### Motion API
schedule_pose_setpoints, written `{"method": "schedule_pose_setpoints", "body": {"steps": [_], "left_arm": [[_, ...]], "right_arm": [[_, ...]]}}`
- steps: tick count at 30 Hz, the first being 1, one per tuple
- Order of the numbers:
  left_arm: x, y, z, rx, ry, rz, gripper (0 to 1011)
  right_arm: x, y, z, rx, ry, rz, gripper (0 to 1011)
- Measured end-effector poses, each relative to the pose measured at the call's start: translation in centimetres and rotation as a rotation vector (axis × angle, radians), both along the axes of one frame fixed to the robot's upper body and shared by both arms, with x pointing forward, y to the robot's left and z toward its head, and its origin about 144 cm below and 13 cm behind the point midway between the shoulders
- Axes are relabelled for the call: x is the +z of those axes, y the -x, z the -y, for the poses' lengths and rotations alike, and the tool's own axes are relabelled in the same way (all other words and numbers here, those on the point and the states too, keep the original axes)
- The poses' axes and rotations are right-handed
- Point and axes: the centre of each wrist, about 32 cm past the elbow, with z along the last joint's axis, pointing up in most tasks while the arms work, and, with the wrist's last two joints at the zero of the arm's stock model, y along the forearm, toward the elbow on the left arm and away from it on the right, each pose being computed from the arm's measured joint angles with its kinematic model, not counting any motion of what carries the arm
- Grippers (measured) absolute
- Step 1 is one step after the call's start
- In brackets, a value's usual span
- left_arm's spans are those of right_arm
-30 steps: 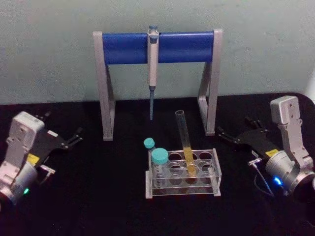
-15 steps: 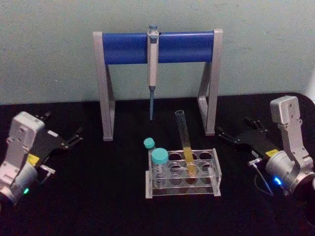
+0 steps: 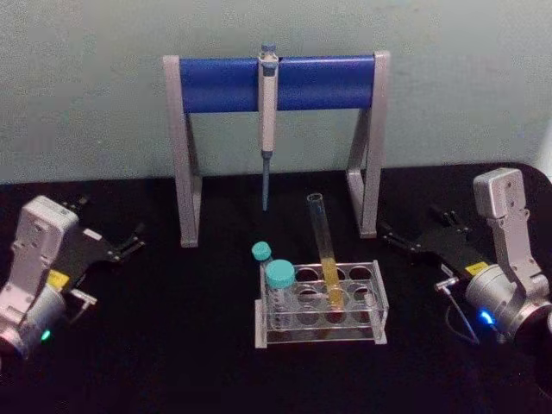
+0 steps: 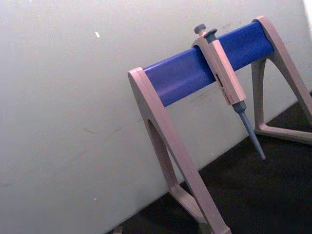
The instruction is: Pick up the test tube from the test tube rack, shake it, then place it back into the test tube rack.
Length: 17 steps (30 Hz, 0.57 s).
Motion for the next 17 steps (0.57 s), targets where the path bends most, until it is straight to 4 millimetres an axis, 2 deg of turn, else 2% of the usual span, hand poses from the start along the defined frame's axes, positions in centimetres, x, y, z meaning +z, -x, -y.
{"method": "schedule_pose_setpoints", "body": {"steps": [17], "left_arm": [[0.0, 0.0, 0.0, 0.0, 0.0, 0.0, 1001]], "right_arm": [[0.0, 0.0, 0.0, 0.0, 0.0, 0.0, 1000]]}}
